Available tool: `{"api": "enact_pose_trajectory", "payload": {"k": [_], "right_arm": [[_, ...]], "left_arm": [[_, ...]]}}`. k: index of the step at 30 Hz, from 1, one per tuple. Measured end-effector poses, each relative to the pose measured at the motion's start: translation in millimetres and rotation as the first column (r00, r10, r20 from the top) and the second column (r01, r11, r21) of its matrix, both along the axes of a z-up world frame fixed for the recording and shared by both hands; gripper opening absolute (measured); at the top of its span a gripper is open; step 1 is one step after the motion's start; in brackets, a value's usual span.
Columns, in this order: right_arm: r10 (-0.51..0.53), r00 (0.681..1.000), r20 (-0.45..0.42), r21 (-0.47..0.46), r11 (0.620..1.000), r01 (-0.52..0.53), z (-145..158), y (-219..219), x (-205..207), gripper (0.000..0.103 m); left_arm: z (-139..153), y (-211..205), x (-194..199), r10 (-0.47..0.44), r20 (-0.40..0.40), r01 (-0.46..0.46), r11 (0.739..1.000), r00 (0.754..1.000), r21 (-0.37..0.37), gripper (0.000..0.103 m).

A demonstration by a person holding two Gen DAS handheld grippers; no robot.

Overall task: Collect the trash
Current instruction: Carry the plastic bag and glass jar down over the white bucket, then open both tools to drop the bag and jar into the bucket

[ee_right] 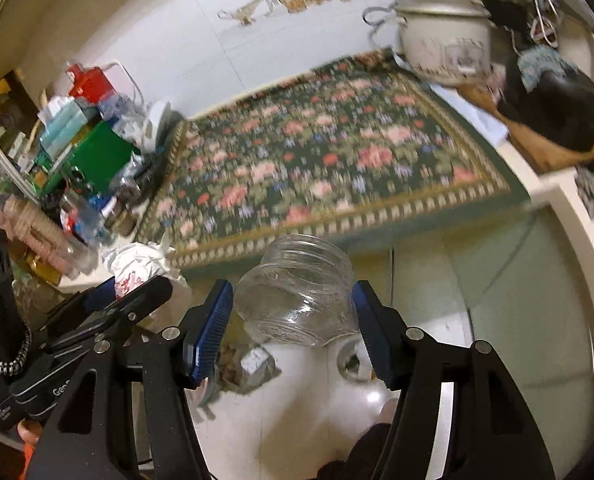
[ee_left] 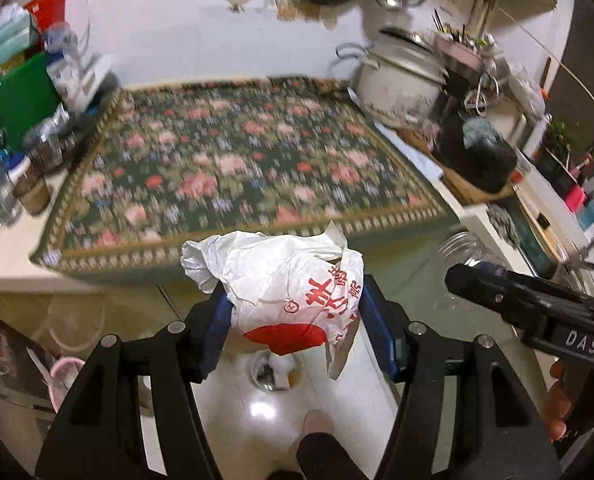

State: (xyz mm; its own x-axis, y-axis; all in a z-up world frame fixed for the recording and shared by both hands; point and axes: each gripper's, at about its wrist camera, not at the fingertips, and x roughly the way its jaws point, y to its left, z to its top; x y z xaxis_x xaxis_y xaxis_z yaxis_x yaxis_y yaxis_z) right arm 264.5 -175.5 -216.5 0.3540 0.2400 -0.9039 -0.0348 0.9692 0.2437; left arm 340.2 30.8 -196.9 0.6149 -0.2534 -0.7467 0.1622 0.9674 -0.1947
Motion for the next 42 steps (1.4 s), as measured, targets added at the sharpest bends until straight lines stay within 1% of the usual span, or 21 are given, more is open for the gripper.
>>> {"api": "enact_pose_trajectory", "payload": {"k": [3,7,10,12,13,14,15,16,17,19,20,23,26,28,32,35,37,39,41,42], "right_arm": [[-0.011,0.999,-0.050,-0.013,1.000,0.010,-16.2,-6.9,-12.8,0.058],[-0.025,0.995,-0.093,-0.032,0.999,0.022,-42.6,-19.8,-27.4,0.058],[-0.027,0.992,-0.122,-0.051,0.998,0.021,-73.8,-32.6,-34.3,0.058],[-0.021,0.989,-0.144,-0.050,0.999,0.014,-101.7,-42.2,-37.5,0.059],[-0.018,0.987,-0.158,-0.052,0.999,0.010,-121.3,-48.3,-38.7,0.059],[-0.017,0.986,-0.167,-0.052,0.999,0.008,-134.6,-51.5,-39.5,0.059],[-0.014,0.983,-0.181,-0.050,0.999,0.005,-154.0,-56.5,-40.1,0.059],[-0.012,0.982,-0.189,-0.049,0.999,0.003,-167.4,-59.0,-40.7,0.058],[-0.010,0.980,-0.200,-0.050,0.999,0.000,-187.0,-63.3,-41.6,0.058],[-0.002,0.977,-0.214,-0.051,0.999,-0.009,-223.8,-69.5,-43.4,0.059],[0.001,0.975,-0.221,-0.051,0.999,-0.013,-242.9,-71.8,-44.1,0.059],[0.011,0.967,-0.255,-0.044,0.999,-0.023,-308.1,-75.6,-46.3,0.059],[0.030,0.958,-0.285,-0.012,0.999,-0.035,-365.3,-72.6,-46.7,0.059],[0.052,0.952,-0.301,0.015,0.999,-0.050,-398.6,-67.6,-46.0,0.059],[0.109,0.937,-0.331,0.030,0.994,-0.105,-455.4,-55.4,-46.0,0.059],[0.152,0.922,-0.356,0.081,0.988,-0.132,-483.9,-51.2,-45.3,0.059],[0.165,0.915,-0.367,0.110,0.985,-0.134,-494.9,-50.2,-44.1,0.060],[0.167,0.913,-0.372,0.108,0.985,-0.136,-505.6,-49.0,-44.6,0.060],[0.171,0.916,-0.363,0.082,0.985,-0.151,-506.8,-48.2,-44.9,0.060],[0.170,0.919,-0.356,0.066,0.985,-0.157,-501.3,-45.9,-43.4,0.060]], "left_arm": [[-23.6,-8.6,-5.4,-0.015,-0.046,0.014,1.000,0.999,-0.013,0.061],[-61.7,-18.6,-8.7,-0.027,-0.101,0.021,0.998,0.994,-0.062,0.061],[-101.9,-27.0,-8.6,-0.022,-0.141,0.015,0.999,0.990,-0.048,0.061],[-136.4,-31.0,-7.8,-0.005,-0.165,-0.002,0.999,0.986,-0.042,0.061],[-153.1,-32.7,-6.8,0.007,-0.177,-0.015,0.999,0.984,-0.042,0.061],[-176.4,-33.4,-5.1,0.023,-0.198,-0.032,0.998,0.980,-0.046,0.061],[-192.1,-32.8,-3.9,0.033,-0.208,-0.045,0.998,0.977,-0.054,0.061],[-212.2,-31.7,-2.6,0.049,-0.218,-0.065,0.996,0.975,-0.063,0.061],[-236.5,-30.5,-1.2,0.069,-0.230,-0.087,0.994,0.971,-0.069,0.061],[-273.6,-28.1,1.2,0.093,-0.248,-0.114,0.991,0.964,-0.071,0.061],[-299.4,-25.6,3.1,0.109,-0.263,-0.133,0.989,0.958,-0.072,0.061],[-359.9,-15.7,8.0,0.143,-0.302,-0.175,0.981,0.943,-0.080,0.061],[-409.6,-3.4,10.3,0.179,-0.317,-0.210,0.975,0.931,-0.066,0.061],[-436.4,4.4,13.3,0.202,-0.325,-0.231,0.972,0.924,-0.053,0.061],[-484.5,16.2,20.0,0.239,-0.341,-0.265,0.964,0.909,-0.030,0.061],[-508.5,21.8,24.8,0.251,-0.346,-0.276,0.961,0.904,-0.025,0.061],[-521.2,21.8,27.7,0.253,-0.350,-0.277,0.961,0.902,-0.019,0.061],[-533.3,20.4,32.2,0.254,-0.358,-0.277,0.961,0.898,-0.013,0.061],[-545.8,17.8,36.5,0.248,-0.371,-0.274,0.962,0.895,-0.019,0.061],[-550.9,15.1,39.2,0.242,-0.377,-0.269,0.963,0.894,-0.020,0.061]]}}
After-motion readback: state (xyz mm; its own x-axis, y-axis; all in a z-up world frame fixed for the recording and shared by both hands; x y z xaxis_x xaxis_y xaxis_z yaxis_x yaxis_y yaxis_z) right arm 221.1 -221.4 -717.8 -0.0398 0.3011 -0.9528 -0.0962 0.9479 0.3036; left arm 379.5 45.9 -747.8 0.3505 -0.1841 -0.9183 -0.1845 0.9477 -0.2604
